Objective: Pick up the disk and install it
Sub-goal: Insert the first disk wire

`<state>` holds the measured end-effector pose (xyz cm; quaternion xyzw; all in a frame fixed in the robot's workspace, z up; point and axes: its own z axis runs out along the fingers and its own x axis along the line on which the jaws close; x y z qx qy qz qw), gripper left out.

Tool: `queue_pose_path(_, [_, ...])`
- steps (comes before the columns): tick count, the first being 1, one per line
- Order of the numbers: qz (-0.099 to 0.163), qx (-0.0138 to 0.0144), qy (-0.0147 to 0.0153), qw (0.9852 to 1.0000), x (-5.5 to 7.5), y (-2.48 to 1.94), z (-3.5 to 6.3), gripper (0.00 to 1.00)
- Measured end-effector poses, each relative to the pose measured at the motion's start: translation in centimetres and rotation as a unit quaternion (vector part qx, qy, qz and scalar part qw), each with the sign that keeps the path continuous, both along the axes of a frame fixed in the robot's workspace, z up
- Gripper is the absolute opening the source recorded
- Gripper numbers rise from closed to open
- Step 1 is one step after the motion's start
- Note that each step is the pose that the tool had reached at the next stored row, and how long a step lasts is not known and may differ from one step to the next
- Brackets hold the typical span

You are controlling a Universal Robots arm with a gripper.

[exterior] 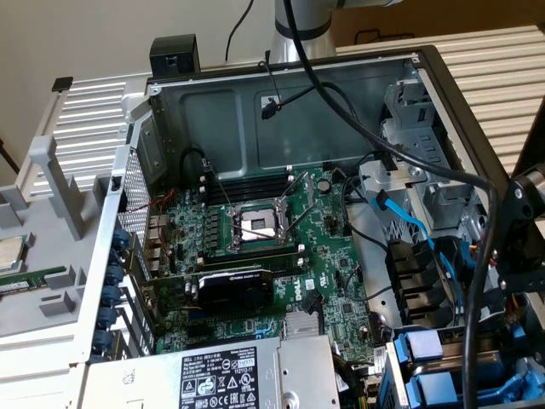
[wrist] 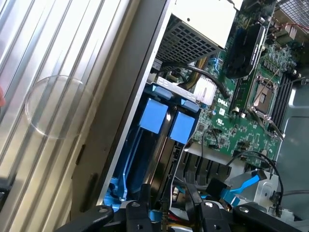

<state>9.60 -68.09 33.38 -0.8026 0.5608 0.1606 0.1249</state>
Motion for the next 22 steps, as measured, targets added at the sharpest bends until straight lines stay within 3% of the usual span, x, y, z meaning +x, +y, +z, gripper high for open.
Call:
queue_pose_path(11, [0.001,0.0007,0.0000,1.0000,0.10,0.00,-0.01,0.42])
queue_pose_path(14, [0.001,0.0069,0.0000,1.0000,0.11,-0.01,-0.01,0.42])
queue_pose_path(16, [0.000,0.0184,-0.0001,0.9998,0.12,-0.05,-0.01,0.42])
queue_pose_path(17, [-0.001,0.0227,-0.0002,0.9997,0.12,-0.06,-0.02,0.42])
queue_pose_path(18, [-0.001,0.0243,-0.0002,0.9997,0.12,-0.08,-0.01,0.42])
queue_pose_path(22, [-0.007,0.0248,-0.0003,0.9997,0.12,-0.25,-0.01,0.42])
